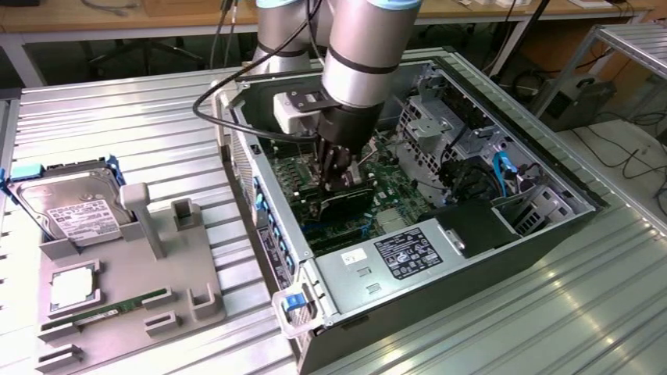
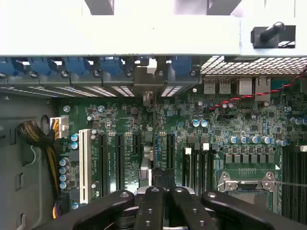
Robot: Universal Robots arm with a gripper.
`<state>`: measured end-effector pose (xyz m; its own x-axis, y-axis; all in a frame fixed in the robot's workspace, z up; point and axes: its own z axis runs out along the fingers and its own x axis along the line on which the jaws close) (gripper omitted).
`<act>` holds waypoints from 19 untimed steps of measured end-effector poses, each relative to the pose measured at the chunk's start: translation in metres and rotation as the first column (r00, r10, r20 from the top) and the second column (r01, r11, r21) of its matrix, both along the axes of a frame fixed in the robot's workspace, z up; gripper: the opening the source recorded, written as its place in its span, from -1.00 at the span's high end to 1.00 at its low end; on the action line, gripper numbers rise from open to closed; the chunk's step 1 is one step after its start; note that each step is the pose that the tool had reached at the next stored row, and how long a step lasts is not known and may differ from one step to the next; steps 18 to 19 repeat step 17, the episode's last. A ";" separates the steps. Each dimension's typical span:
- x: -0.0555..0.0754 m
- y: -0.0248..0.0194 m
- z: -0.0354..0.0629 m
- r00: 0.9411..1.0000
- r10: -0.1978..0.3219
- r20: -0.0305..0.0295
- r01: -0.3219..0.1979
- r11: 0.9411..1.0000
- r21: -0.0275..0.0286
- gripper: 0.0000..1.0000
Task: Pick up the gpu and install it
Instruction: 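Insert the gpu into the slot, then press down on the gpu until it lock into place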
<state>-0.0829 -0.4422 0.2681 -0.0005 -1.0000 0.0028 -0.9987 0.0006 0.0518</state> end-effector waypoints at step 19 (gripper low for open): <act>0.000 0.0006 0.0302 1.000 0.000 0.000 0.000 1.000 0.000 0.79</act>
